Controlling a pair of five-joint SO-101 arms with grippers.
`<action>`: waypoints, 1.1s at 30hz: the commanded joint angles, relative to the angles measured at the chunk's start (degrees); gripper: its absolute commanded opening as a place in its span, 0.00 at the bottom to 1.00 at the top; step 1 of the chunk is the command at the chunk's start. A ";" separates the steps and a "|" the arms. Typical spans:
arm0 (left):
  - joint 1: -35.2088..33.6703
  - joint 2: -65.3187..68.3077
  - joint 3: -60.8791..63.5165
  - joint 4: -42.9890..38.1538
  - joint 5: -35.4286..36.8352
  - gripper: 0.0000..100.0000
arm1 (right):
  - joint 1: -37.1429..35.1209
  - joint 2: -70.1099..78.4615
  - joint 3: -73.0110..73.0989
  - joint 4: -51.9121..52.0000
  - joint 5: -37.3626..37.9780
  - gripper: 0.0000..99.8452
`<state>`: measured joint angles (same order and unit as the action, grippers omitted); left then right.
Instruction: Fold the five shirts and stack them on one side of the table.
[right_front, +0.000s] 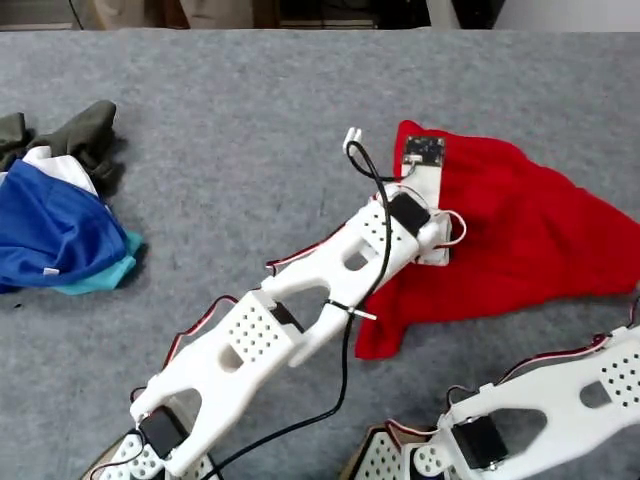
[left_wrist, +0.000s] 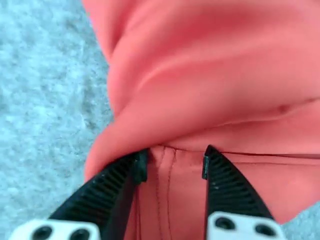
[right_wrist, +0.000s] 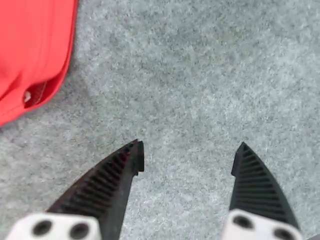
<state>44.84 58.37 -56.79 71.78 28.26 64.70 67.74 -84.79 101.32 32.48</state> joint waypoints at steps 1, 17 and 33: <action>-1.23 -0.75 -3.08 0.35 -0.97 0.20 | 1.01 -2.77 0.40 1.05 0.18 0.29; 0.26 9.19 -17.93 11.87 -10.46 0.20 | 0.75 -2.68 0.92 1.05 0.09 0.29; 3.87 11.38 -28.75 10.64 -9.93 0.02 | 0.66 -2.68 0.92 1.05 0.00 0.29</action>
<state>47.74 70.51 -82.55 83.12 18.24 64.70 67.74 -83.91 101.32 32.48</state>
